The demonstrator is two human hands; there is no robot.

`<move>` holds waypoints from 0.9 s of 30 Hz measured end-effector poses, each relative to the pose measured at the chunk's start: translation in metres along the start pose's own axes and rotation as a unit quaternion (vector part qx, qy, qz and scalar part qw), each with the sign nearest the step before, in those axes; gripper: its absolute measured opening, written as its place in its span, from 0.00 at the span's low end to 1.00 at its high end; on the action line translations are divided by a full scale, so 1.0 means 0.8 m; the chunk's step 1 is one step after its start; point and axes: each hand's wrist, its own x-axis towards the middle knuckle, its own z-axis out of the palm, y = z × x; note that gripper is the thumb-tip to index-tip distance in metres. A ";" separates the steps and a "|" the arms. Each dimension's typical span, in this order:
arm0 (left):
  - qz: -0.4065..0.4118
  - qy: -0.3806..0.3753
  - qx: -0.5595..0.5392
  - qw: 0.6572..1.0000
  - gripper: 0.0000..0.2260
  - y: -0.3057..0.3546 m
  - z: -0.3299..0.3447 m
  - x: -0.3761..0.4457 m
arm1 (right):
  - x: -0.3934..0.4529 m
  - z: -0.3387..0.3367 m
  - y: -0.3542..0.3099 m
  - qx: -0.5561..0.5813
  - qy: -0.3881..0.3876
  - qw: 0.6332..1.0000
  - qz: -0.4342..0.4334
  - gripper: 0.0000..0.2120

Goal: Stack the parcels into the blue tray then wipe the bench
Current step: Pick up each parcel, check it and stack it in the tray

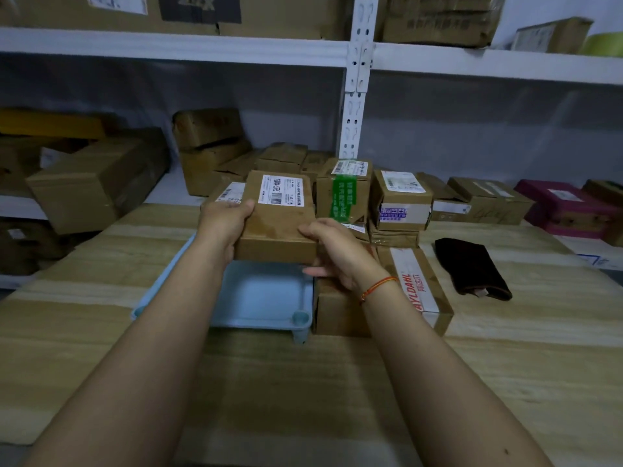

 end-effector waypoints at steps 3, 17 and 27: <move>-0.031 -0.009 -0.009 0.999 0.21 -0.003 -0.001 0.010 | 0.007 0.004 -0.002 -0.001 -0.001 0.999 0.037 0.15; -0.080 -0.071 0.079 0.991 0.11 -0.032 0.008 0.055 | 0.091 0.030 -0.007 -0.048 0.092 0.992 0.068 0.20; -0.053 0.013 0.115 0.992 0.32 -0.082 0.019 0.118 | 0.143 0.040 -0.008 -0.259 0.102 0.960 0.003 0.24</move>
